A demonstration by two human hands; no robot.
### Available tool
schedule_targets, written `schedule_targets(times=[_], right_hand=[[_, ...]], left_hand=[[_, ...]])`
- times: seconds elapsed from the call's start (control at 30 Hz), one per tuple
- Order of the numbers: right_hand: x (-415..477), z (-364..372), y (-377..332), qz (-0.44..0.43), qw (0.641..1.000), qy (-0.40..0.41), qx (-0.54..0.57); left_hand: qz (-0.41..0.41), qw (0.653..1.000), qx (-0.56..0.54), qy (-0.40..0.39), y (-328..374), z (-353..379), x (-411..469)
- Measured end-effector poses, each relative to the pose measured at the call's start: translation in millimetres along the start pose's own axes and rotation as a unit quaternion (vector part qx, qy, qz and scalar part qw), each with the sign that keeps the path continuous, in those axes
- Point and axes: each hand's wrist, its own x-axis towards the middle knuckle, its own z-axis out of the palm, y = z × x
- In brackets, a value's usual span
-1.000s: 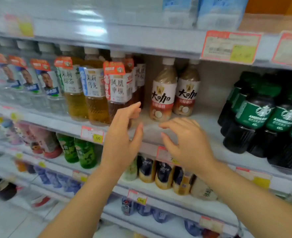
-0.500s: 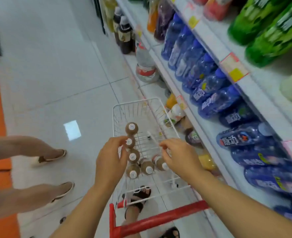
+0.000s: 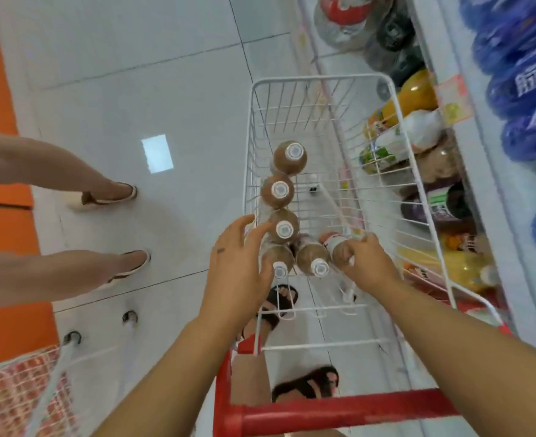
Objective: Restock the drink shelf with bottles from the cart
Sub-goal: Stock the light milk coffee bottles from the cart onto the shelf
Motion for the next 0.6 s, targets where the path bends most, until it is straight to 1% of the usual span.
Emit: schedule_targets(times=[0.03,0.1,0.13,0.17,0.2,0.27,0.33,0.37,0.43,0.5,0.6], right_hand=[[2.2,0.0,1.1,-0.007,1.000,0.004,0.010],[-0.2,-7.4,0.6,-0.010,0.998,0.038,0.040],[-5.3,-15.2,-1.2,-0.005,0.997,0.051,0.054],[-10.8,-22.7,-1.5,-0.007,0.995,0.066,0.075],[-15.8,-28.6,-0.7,-0.012,0.993,0.073,0.086],[-27.6,-39.7,5.0,-0.020,0.991,0.088,0.103],[-39.2,-50.2,10.7,-0.033,0.988,0.106,0.112],[-43.3,-53.9,13.8,-0.038,0.986,0.113,0.113],[-52.1,-61.7,16.1,-0.047,0.985,0.123,0.116],[-61.8,-71.1,16.6,-0.057,0.981,0.131,0.129],[-81.8,-89.5,16.4,-0.062,0.975,0.149,0.154]], left_hand=[[0.026,0.999,0.041,0.013,3.1,0.9,1.2],[0.125,0.985,0.112,0.038,10.5,5.8,9.4],[0.171,0.976,0.127,0.035,15.4,7.6,16.8],[0.192,0.971,0.139,0.006,20.8,9.9,26.0],[0.189,0.969,0.153,-0.033,24.5,14.1,36.2],[0.137,0.960,0.215,-0.113,25.6,27.7,58.8],[0.092,0.933,0.309,-0.162,23.8,41.7,75.1],[0.080,0.921,0.337,-0.179,22.7,48.0,79.7],[0.068,0.913,0.350,-0.200,23.8,54.5,83.6],[0.063,0.914,0.345,-0.204,28.5,52.7,83.0],[0.054,0.928,0.313,-0.194,42.3,35.8,75.0]])
